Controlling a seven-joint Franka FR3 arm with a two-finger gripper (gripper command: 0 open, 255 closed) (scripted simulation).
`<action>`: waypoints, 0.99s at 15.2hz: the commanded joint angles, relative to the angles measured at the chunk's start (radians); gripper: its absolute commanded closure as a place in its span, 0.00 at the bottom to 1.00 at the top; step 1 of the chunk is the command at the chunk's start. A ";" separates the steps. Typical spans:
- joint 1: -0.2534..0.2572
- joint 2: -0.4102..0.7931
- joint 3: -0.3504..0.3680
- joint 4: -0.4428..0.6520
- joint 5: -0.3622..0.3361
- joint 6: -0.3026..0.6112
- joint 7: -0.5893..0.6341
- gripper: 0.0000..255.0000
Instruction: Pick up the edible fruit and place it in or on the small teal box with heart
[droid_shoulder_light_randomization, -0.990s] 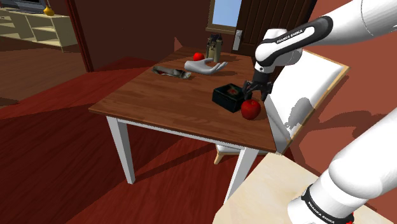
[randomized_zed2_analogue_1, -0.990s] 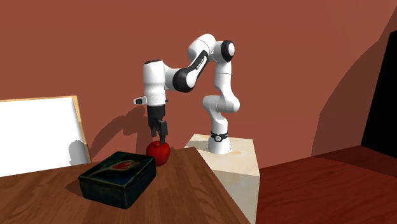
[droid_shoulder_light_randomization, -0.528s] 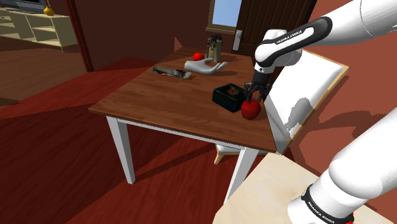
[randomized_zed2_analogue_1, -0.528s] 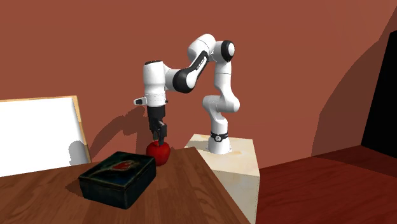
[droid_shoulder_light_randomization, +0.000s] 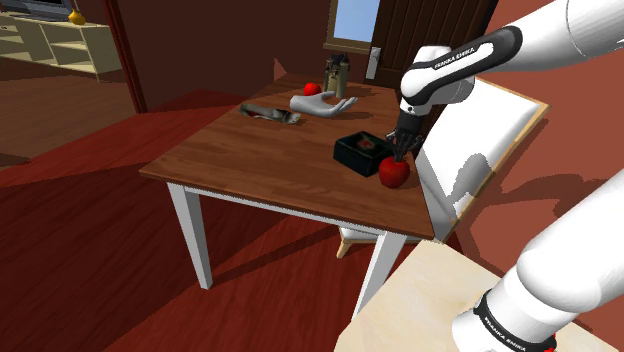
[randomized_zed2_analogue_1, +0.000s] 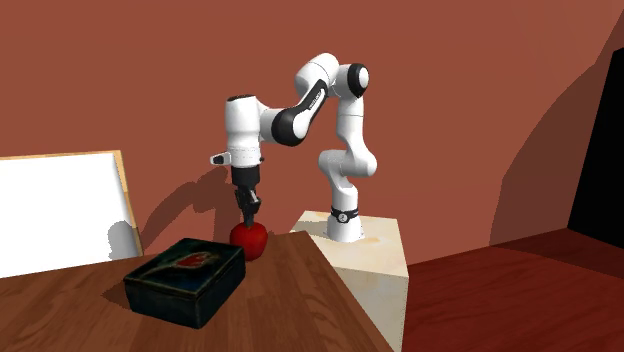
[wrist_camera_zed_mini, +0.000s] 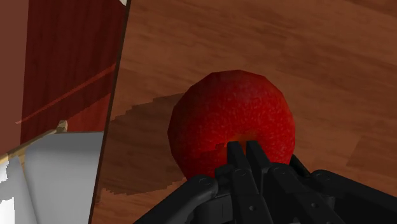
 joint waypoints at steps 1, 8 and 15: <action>0.000 0.000 -0.001 -0.001 0.000 -0.002 -0.001 1.00; 0.000 -0.041 0.003 0.055 -0.007 -0.098 0.005 1.00; 0.000 -0.072 0.007 0.120 -0.011 -0.194 0.008 1.00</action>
